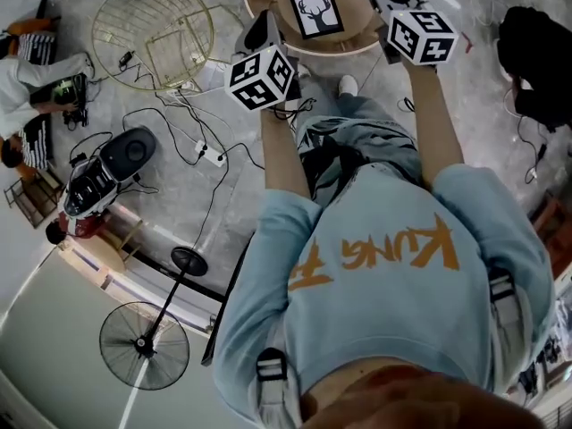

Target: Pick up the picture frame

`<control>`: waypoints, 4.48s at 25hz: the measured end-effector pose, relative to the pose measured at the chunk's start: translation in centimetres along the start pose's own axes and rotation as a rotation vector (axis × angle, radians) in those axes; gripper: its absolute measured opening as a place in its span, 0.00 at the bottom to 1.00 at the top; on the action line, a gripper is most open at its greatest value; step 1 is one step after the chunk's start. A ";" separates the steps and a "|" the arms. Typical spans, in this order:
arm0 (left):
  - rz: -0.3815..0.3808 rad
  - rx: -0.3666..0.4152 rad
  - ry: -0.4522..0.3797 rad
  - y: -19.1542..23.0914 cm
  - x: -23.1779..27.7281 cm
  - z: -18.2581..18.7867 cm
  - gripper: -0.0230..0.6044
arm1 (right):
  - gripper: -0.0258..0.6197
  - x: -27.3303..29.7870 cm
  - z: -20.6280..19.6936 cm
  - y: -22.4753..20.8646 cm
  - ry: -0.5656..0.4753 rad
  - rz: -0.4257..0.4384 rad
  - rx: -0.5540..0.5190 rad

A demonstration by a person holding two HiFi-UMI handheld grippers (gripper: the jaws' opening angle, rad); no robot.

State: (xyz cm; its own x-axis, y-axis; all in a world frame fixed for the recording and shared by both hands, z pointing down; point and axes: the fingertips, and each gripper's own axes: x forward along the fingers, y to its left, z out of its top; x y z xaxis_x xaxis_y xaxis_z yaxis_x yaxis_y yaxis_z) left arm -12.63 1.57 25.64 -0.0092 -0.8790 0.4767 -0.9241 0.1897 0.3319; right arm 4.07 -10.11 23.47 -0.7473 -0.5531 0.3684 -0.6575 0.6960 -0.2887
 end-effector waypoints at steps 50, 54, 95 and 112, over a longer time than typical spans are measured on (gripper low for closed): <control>-0.046 -0.097 0.479 7.6 17.7 -33.0 0.07 | 0.04 8.0 -37.2 -6.8 0.481 -0.070 0.132; -0.022 -0.094 0.489 8.1 19.2 -33.6 0.07 | 0.04 8.9 -38.1 -8.0 0.493 -0.084 0.134; 0.055 -0.103 0.646 12.7 28.2 -37.0 0.27 | 0.23 21.0 -43.0 -14.0 0.647 -0.101 0.142; 0.090 -0.089 0.673 12.3 28.1 -37.1 0.20 | 0.18 21.1 -43.3 -13.7 0.659 -0.098 0.205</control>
State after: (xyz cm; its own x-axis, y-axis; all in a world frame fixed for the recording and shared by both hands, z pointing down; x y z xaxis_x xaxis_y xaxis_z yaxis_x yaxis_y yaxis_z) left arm -10.12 -4.59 73.33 0.1813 -0.4006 0.8982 -0.8958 0.3096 0.3189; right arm 1.52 -11.43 73.46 -0.5114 -0.1706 0.8422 -0.7727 0.5202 -0.3638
